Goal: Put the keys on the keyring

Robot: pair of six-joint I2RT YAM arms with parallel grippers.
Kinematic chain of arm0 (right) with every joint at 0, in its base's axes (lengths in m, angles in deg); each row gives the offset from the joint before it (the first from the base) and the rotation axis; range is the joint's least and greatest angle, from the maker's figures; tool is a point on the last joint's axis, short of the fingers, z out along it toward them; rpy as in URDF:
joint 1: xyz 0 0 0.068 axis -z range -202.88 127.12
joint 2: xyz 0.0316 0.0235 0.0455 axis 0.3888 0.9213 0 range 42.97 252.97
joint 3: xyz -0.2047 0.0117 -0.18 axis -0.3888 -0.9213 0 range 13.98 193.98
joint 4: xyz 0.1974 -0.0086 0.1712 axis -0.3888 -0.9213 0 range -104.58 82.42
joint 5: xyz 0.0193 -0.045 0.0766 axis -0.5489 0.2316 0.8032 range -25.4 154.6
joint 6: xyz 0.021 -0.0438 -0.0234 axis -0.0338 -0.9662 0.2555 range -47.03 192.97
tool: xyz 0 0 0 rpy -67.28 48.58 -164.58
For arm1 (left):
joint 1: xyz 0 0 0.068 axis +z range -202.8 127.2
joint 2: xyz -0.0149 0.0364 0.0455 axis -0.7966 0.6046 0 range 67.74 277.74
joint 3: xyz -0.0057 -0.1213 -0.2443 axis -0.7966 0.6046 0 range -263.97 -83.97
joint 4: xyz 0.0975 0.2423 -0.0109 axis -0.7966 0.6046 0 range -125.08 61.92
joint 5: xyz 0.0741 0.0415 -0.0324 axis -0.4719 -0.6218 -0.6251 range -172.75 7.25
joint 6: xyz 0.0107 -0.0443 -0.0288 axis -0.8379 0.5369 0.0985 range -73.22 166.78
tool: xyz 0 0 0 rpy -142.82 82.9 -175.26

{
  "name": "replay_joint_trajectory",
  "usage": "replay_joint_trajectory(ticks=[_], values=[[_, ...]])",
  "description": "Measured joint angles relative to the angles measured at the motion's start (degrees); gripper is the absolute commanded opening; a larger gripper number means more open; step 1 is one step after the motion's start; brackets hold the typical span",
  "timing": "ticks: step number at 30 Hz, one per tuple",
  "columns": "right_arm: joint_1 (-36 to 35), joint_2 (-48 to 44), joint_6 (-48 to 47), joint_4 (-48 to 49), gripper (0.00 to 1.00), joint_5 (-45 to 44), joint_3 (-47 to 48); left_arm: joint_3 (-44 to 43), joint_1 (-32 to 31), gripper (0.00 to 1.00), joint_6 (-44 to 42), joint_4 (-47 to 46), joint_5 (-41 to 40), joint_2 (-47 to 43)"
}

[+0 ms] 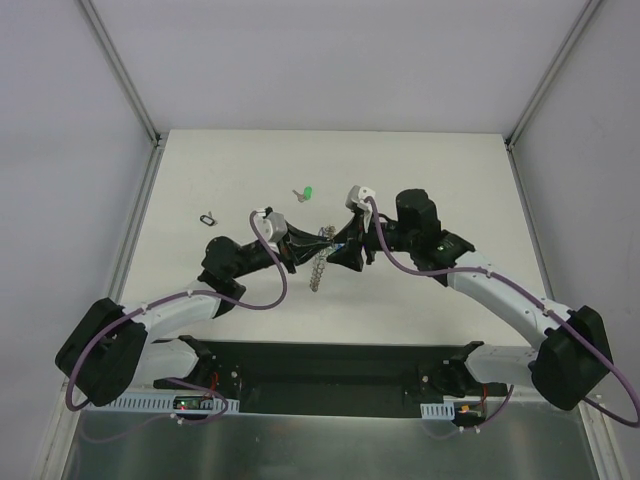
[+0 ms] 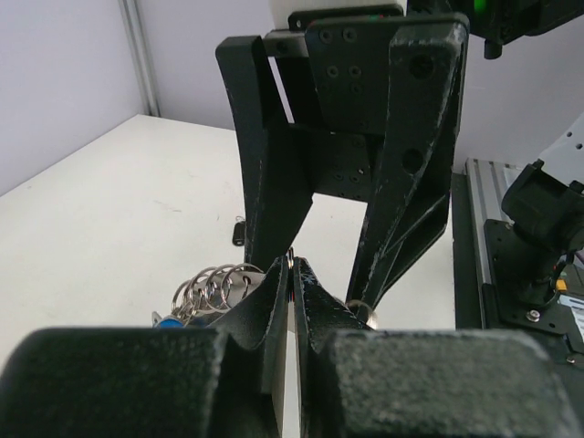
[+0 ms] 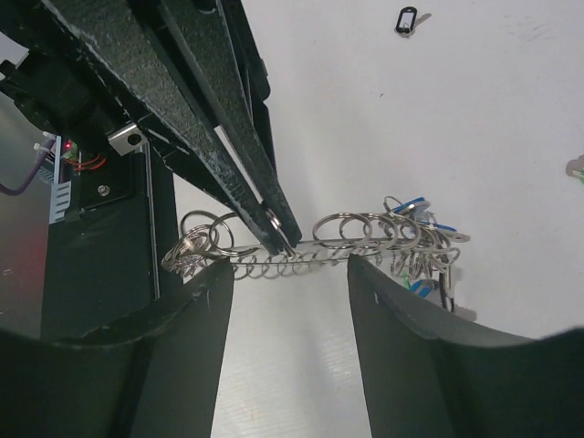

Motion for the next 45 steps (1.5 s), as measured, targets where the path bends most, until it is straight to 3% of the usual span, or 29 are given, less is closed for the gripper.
replay_joint_trajectory(ticks=[17, 29, 45], values=[[5.27, -4.61, -0.59, -0.52, 0.48, 1.77, -1.86, -2.27, 0.35, 0.00, 4.46, -2.38, 7.04, 1.53], [5.38, -4.83, -1.36, -1.16, 0.43, 8.09, -1.84, -3.98, 0.35, 0.00, 6.80, -2.95, 9.01, 4.11], [5.38, -4.83, -1.44, -1.36, 0.36, 9.79, -1.77, -4.92, 0.37, 0.00, 9.14, -3.41, 11.91, 5.79]])
